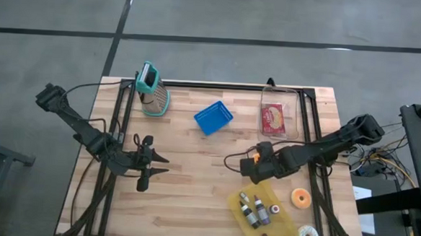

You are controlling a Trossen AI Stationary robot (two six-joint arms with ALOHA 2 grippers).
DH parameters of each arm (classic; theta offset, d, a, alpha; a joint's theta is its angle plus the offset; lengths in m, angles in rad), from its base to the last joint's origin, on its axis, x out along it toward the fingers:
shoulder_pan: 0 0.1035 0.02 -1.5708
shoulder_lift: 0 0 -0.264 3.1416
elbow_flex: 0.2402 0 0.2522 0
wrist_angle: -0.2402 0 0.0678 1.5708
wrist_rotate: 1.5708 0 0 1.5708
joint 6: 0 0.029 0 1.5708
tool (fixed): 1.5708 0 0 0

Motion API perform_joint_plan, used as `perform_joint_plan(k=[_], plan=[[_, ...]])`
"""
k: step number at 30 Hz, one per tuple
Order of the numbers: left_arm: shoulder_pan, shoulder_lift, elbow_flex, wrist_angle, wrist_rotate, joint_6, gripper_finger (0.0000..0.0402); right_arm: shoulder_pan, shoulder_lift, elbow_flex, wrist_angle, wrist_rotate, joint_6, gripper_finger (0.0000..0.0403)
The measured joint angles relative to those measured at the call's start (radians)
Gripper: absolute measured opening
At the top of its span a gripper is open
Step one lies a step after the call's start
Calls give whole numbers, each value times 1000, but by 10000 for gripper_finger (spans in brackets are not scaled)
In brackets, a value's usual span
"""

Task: Pick & Place Food Item
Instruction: Put the top left orange donut into the blue bin

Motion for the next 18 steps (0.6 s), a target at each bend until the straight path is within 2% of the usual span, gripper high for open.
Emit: perform_joint_plan(k=[4, 9, 18], plan=[[0, 0, 0, 0, 0, 0, 149, 0, 2, -18, 2, 46, 1, 232], [0, 0, 0, 0, 0, 0, 149, -4, 40, -29, 2, 47, 12, 232], [0, 0, 0, 0, -1, 0, 149, -5, 199, -29, 2, 47, 6, 233]])
